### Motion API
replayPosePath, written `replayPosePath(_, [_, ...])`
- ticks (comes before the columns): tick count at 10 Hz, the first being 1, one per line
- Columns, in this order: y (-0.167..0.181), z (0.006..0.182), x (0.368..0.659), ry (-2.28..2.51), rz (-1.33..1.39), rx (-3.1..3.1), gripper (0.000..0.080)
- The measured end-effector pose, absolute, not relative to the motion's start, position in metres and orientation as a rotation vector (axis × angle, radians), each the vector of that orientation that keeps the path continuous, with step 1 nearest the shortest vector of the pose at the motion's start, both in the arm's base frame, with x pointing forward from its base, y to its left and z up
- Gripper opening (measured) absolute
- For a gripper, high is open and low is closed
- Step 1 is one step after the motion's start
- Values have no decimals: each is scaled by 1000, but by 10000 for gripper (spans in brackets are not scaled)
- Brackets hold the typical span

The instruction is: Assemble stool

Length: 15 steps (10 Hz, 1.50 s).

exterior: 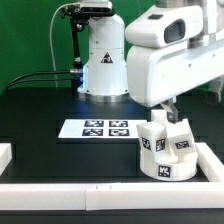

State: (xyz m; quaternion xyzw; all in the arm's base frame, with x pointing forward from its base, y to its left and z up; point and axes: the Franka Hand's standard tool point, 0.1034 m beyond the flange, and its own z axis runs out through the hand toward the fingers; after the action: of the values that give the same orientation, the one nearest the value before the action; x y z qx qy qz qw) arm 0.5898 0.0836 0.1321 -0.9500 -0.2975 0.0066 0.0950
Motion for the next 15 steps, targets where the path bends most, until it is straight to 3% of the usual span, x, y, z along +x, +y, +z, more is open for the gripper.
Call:
replayPosePath(4, [71,127,583,-1176,95,-2736,649])
replayPosePath(7, [87,101,583,-1378,272,-2636,649])
replayPosePath(9, [101,101,587,-1549,254,-2597,649])
replayPosePath(11, [91,100,587,-1681,262,-2521,649])
replayPosePath(14, [87,97,583,-1655,302,-2535,649])
replayPosePath(15, [85,86,570,-1569,433,-2526,649])
